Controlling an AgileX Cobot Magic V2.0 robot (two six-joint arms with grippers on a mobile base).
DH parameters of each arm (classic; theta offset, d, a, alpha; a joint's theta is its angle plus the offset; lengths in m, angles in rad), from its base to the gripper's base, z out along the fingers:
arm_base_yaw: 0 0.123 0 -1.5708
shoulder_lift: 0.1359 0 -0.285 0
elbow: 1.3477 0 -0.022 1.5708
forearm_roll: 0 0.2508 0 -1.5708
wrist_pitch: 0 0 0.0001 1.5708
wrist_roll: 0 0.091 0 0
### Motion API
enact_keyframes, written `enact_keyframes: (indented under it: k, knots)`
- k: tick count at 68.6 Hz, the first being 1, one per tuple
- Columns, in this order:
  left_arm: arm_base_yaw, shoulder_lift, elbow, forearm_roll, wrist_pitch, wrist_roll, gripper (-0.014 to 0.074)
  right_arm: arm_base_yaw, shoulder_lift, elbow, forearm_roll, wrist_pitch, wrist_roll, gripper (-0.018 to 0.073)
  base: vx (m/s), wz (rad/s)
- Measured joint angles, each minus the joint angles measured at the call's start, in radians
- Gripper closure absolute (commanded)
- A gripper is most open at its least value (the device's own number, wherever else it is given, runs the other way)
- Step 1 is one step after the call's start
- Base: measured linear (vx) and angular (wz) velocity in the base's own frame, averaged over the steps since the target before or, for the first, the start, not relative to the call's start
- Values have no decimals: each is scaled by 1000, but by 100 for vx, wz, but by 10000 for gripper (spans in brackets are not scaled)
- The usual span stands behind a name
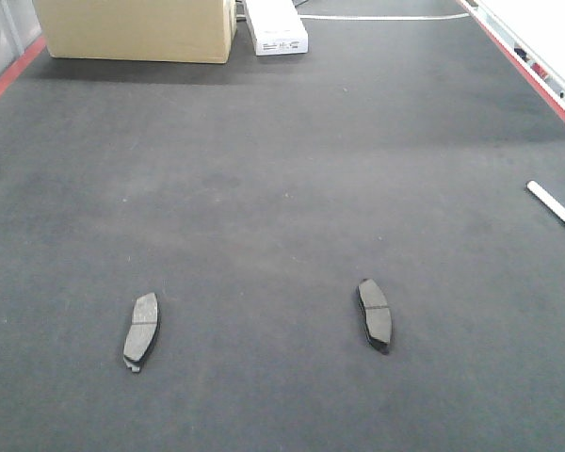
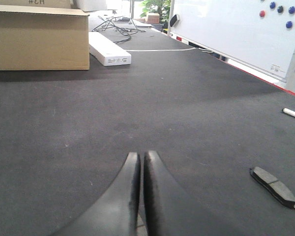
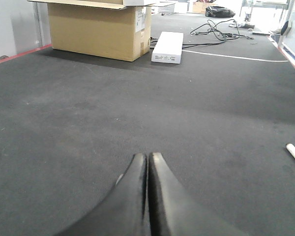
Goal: Move and align brake pads A on conveyor
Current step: 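Raise the open right gripper clear of the two placed pads, then turn the base away from the conveyor belt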
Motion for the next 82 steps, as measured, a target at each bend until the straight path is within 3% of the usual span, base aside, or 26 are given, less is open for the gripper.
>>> enact_keyframes:
  k: [55, 82]
  knots:
    - [0, 0, 0, 0, 0, 0, 603, 0, 0, 0, 0, 0, 0, 565, -24, -8]
    - [0, -1, 0, 0, 0, 0, 603, 0, 0, 0, 0, 1, 0, 565, -26, -44]
